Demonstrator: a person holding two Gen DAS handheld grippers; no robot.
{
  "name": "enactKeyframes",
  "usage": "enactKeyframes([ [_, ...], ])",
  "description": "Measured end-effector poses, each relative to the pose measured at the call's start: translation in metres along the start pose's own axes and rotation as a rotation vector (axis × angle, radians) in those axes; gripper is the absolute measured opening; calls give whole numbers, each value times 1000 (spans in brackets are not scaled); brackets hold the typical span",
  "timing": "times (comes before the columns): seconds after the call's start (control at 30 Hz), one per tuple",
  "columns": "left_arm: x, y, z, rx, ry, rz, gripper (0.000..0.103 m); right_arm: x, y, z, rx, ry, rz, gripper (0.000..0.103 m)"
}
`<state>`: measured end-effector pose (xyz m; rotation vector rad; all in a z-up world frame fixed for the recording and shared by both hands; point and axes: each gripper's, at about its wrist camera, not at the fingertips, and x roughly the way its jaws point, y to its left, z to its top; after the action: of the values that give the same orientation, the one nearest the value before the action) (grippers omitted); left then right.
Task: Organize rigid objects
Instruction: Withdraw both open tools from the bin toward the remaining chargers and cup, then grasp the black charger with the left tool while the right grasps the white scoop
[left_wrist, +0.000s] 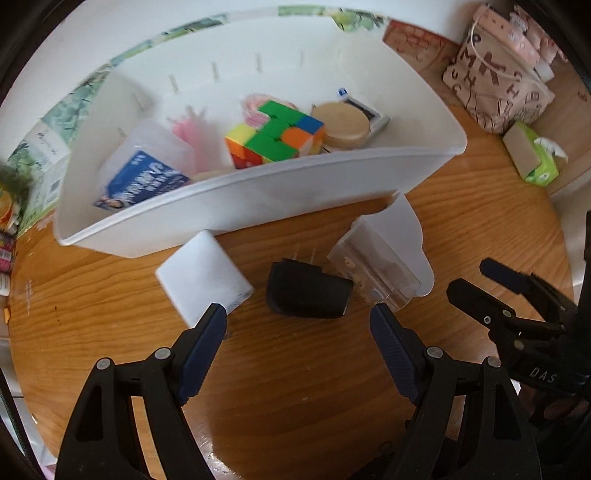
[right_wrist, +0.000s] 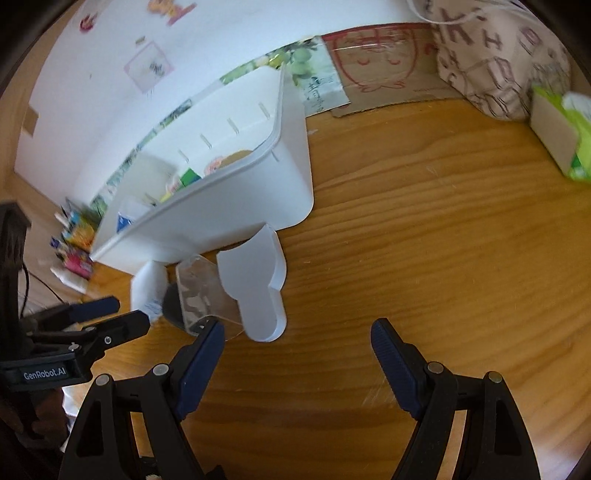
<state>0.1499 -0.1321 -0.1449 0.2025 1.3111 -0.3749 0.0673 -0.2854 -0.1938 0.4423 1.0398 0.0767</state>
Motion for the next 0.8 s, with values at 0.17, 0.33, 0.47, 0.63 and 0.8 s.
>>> enactKeyframes([
  [0.17, 15, -5, 7, -5, 36, -4, 82, 11, 5, 4, -86, 23, -32, 82],
  [0.33, 22, -6, 13, -12, 54, 6, 82, 19, 16, 7, -176, 36, -57, 82],
  [0.47, 28, -3, 15, -30, 81, 1, 82, 22, 19, 7, -221, 25, -64, 81],
  [0.63, 36, -1, 24, -45, 97, -1, 82, 28, 18, 9, -243, 30, -70, 81],
  [0.8, 42, 0, 30, -57, 100, 0, 81, 32, 21, 9, -267, 29, -80, 81],
])
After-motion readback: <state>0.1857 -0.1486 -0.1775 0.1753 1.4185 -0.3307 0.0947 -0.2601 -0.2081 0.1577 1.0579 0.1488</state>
